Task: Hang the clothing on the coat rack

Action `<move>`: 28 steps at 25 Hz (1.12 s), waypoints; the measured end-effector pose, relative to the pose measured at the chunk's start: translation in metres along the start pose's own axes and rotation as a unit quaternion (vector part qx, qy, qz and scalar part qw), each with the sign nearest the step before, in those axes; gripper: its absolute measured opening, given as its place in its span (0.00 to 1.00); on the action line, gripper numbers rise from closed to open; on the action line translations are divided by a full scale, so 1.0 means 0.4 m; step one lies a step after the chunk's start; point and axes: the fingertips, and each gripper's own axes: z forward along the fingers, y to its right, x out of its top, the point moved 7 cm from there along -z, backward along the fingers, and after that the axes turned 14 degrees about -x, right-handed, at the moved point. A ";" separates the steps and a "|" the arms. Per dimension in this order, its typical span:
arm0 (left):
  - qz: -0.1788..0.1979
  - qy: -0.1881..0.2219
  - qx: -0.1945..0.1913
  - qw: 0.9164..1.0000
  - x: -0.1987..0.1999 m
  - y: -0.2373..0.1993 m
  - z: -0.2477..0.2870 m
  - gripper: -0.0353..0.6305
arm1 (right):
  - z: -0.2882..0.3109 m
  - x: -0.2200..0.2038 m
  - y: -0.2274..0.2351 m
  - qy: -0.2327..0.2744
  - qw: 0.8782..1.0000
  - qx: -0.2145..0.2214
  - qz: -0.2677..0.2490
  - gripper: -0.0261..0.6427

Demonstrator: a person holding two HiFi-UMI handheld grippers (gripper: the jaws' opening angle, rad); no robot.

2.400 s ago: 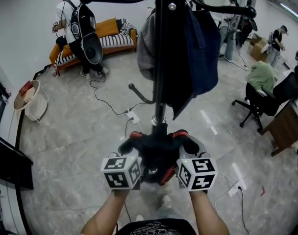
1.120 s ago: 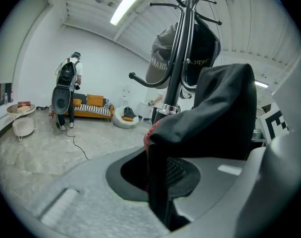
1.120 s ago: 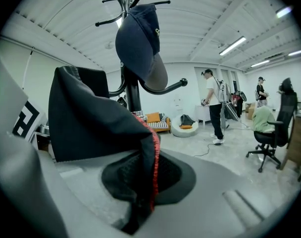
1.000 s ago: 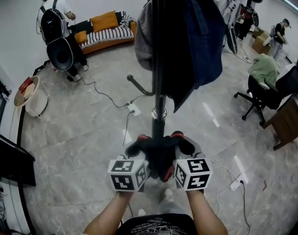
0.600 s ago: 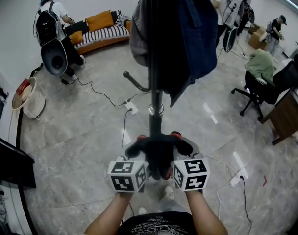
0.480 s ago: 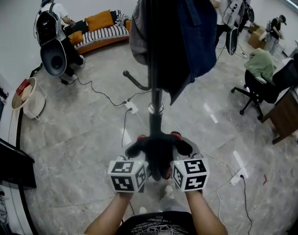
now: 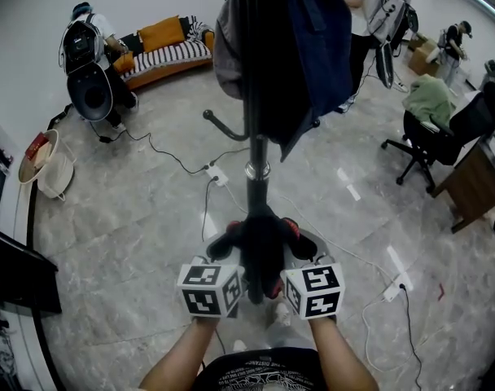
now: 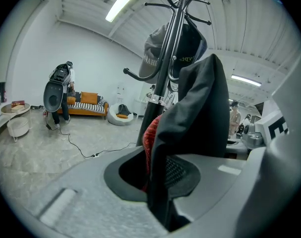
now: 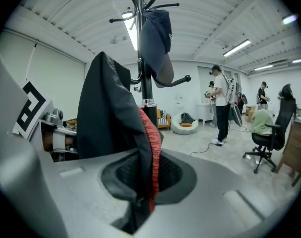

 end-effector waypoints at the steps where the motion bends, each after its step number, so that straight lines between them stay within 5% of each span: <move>1: 0.001 -0.001 -0.001 1.000 -0.001 0.002 -0.003 0.10 | -0.005 -0.002 -0.003 0.000 1.000 0.001 -0.002 0.09; 28: 0.031 -0.010 -0.023 0.999 -0.049 0.057 -0.082 0.18 | -0.104 -0.046 -0.058 0.005 1.000 -0.017 -0.012 0.20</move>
